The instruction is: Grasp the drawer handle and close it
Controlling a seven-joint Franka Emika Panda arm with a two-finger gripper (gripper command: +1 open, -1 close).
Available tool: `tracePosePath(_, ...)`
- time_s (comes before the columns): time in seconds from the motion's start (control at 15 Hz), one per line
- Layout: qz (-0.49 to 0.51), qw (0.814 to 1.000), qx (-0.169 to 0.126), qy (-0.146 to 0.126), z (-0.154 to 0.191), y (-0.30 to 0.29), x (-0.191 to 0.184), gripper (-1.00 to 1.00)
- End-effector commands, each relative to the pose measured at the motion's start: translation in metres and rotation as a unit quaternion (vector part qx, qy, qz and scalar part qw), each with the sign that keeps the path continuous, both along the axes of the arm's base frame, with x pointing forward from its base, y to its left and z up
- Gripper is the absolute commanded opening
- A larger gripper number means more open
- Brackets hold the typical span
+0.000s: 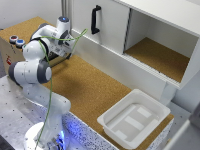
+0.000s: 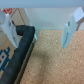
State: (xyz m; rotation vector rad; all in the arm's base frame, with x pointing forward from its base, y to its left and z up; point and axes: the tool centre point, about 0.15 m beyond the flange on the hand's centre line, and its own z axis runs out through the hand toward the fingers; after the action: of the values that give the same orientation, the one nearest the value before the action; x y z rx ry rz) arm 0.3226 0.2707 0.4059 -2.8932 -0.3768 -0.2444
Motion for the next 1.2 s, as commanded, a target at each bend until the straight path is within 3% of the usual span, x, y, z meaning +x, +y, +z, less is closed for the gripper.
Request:
tracePosePath(0.0, -0.009, 0.999, -0.032, 0.005, 0.004, 0.0, 0.001, 1.0)
tracePosePath(0.2, -0.009, 0.999, -0.032, 0.005, 0.004, 0.0, 0.001, 1.0)
tracePosePath(0.27, -0.002, 1.0, 0.0, -0.001, 0.001, -0.001, 0.0, 1.0)
tracePosePath(0.33, 0.009, 1.0, 0.004, 0.001, 0.008, 0.0, 0.0, 1.0)
tracePosePath(0.4, 0.015, 1.0, -0.009, -0.013, 0.026, 0.004, 0.005, 1.0)
tracePosePath(0.53, 0.013, 1.0, -0.016, -0.01, 0.055, 0.003, 0.018, 1.0)
tracePosePath(0.73, 0.012, 0.998, -0.048, -0.028, 0.109, -0.012, 0.036, 1.0)
tracePosePath(1.0, 0.063, 0.995, -0.068, -0.034, 0.144, 0.002, 0.047, 1.0)
tracePosePath(1.13, 0.111, 0.991, -0.075, -0.021, 0.157, 0.022, 0.04, 1.0)
